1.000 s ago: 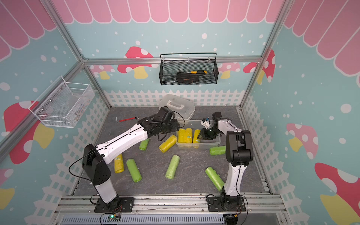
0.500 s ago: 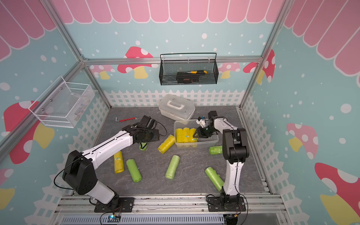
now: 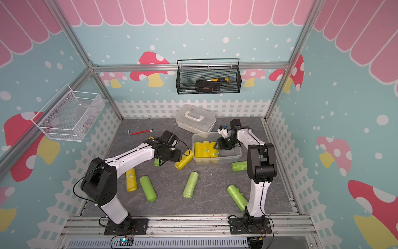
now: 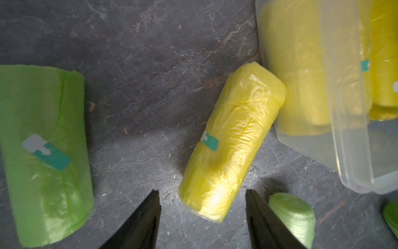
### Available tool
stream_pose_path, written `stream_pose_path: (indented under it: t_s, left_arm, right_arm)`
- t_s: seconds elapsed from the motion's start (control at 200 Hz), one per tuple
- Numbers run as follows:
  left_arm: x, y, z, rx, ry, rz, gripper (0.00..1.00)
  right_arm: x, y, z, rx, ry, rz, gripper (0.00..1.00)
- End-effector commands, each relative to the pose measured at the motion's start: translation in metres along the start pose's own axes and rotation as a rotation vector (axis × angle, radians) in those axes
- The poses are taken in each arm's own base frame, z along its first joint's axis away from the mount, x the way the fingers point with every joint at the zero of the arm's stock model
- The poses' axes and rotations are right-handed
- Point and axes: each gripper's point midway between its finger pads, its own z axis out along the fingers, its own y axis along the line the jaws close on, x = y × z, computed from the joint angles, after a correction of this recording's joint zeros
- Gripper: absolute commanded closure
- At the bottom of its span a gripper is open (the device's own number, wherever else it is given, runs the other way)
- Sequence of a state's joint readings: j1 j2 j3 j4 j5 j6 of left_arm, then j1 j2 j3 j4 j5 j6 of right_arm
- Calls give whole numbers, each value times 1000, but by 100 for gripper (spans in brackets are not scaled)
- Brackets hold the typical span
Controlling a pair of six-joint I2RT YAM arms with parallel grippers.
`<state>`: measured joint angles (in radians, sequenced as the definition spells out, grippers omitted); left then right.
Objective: Put the roll of trash bags into the storage box
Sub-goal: Place the roll of trash bags in the storage box, then pick up the roll of trash bags from the center of the board.
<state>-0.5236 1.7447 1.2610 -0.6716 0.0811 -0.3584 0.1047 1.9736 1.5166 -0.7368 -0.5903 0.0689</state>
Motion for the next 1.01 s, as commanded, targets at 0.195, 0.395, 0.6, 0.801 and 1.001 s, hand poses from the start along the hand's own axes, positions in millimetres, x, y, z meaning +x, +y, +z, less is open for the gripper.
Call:
stream_pose_path:
  t_s: [0.195, 0.395, 0.6, 0.801, 1.001]
  left_arm:
    - [-5, -21, 13, 118, 32, 110, 35]
    - [-9, -22, 26, 116, 45, 161, 33]
    - [-12, -23, 39, 111, 58, 203, 29]
    - [-12, -19, 52, 88, 75, 221, 28]
    - [-2, -20, 67, 96, 118, 221, 33]
  right_arm:
    - [-23, 19, -64, 41, -134, -44, 47]
    - [-18, 18, -82, 44, -165, -34, 47]
    - [-10, 20, -87, 48, -167, -41, 47]
    - [-6, 18, -90, 52, -166, -35, 47]
    - [-5, 14, -96, 60, -174, -26, 47]
